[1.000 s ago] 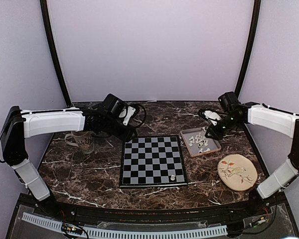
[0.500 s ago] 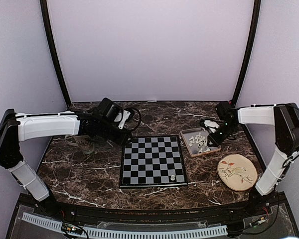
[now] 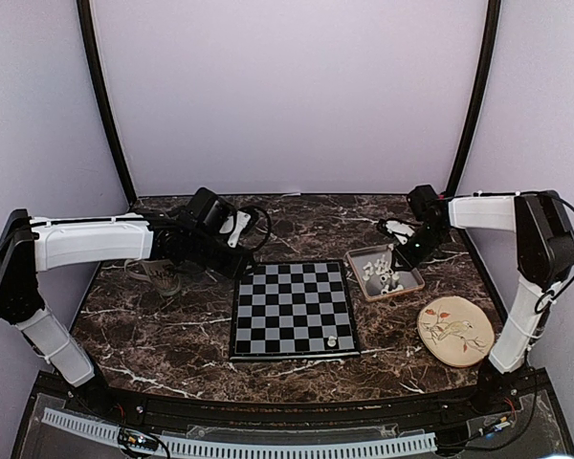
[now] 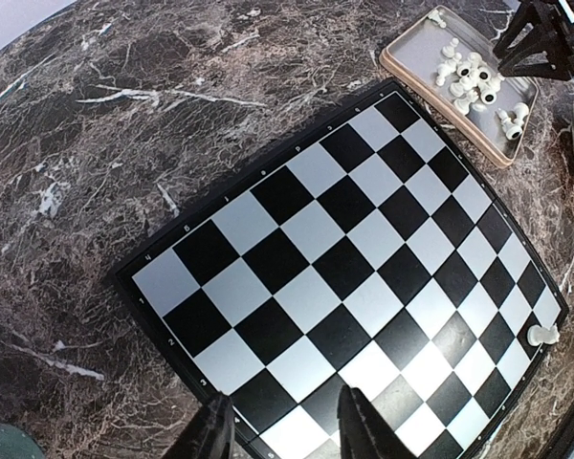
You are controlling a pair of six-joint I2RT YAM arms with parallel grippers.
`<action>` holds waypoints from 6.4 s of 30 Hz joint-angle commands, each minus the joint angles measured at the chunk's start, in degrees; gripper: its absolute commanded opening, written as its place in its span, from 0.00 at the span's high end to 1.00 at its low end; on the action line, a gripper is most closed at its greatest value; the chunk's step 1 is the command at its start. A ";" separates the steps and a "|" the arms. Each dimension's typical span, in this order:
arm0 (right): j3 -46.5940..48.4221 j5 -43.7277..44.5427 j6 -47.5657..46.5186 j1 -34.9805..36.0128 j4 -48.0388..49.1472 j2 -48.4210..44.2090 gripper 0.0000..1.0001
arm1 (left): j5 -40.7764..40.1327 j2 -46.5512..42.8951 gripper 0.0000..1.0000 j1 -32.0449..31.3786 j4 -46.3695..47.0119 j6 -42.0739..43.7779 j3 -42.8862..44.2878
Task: Set up the chess pieces on the board
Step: Pick up the bishop from the storage box, then place the bishop on f1, then pick up the pawn from the storage box.
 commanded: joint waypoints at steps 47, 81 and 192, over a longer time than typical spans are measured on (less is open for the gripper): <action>-1.01 -2.41 0.96 0.02 -4.61 -5.72 0.98 | -1.52 2.03 0.60 -0.13 0.08 1.49 2.19; 18.81 -3.61 -9.44 33.15 -23.80 -4.94 0.96 | 6.17 0.44 0.50 10.54 7.54 6.95 10.02; 11.20 -1.91 -1.79 6.00 -11.00 -8.76 0.67 | -6.47 2.78 0.01 2.66 17.14 2.49 7.38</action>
